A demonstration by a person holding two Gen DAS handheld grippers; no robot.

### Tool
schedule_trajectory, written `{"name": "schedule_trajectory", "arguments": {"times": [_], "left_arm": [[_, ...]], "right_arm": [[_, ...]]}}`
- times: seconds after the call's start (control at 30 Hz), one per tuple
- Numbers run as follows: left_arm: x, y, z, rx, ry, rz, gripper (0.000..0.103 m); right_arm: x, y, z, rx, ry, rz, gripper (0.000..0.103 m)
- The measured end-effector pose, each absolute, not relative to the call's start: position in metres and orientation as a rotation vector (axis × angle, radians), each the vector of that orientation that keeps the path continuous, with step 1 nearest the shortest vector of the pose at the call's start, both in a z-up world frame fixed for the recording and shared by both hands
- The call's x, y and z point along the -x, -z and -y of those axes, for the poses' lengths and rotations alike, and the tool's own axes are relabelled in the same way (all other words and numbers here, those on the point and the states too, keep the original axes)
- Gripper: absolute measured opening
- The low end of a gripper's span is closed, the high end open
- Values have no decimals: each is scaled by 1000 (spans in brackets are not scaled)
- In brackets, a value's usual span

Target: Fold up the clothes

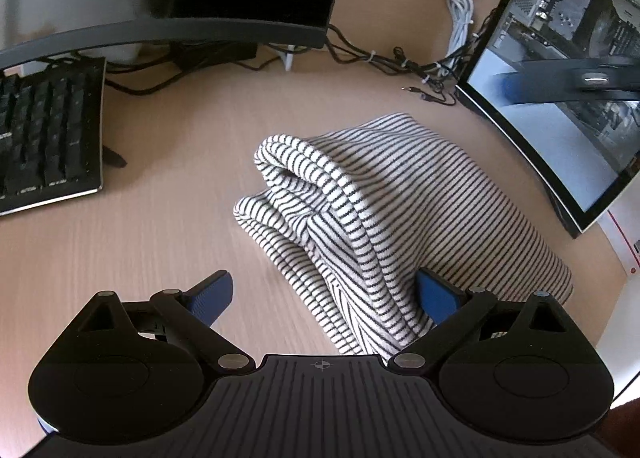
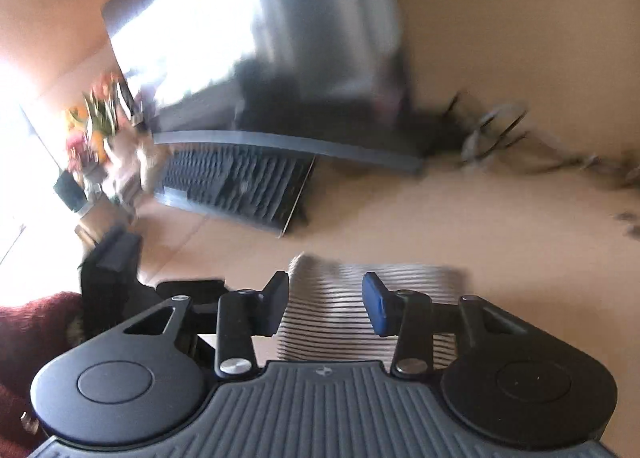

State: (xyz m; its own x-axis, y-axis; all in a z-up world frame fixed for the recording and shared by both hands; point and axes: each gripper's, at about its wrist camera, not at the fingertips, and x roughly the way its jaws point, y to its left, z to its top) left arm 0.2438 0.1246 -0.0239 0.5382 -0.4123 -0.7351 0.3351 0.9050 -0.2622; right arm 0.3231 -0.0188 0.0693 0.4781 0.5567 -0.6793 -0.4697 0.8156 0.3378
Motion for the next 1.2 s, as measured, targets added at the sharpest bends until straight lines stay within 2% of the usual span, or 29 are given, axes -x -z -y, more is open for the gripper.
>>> {"name": "schedule_trajectory", "arguments": {"times": [0.07,0.17,0.33,0.4,0.43,0.53,0.57,0.6,0.93,0.97,1.03,1.13,1.2], "left_arm": [[-245,26,-128,101,461,-895,101],[-246,29,-134,118,461,-890,101],[-246,35,-142,159,491,-889,103],[-247,37,-143,170,504,-887,103],[-247,38,-143,170,504,-886,103],[-247,38,-142,174,497,-883,103],[-247,38,-141,176,491,-882,103],[-246,38,-141,178,481,-883,103],[-233,28,-129,198,281,-933,103],[-232,26,-127,191,259,-936,103],[-228,22,-123,173,207,-938,103],[-222,18,-123,163,135,-938,103],[-216,18,-130,188,90,-942,103]], "right_arm": [[-337,-43,-13,-39,-603,-955,40],[-350,-14,-43,67,-556,-981,41],[-344,-25,-31,-29,-508,-980,43],[-326,-33,-2,-103,-498,-961,56],[-322,-37,9,-136,-482,-949,67],[-309,-37,43,-209,-424,-929,75],[-306,-33,56,-223,-404,-937,81],[-304,-28,67,-245,-398,-953,82],[-317,34,110,-508,-551,-1026,81],[-318,35,107,-537,-578,-1026,69],[-315,26,99,-534,-632,-986,69],[-303,-3,89,-435,-767,-877,59],[-303,-8,84,-357,-798,-877,58]]}}
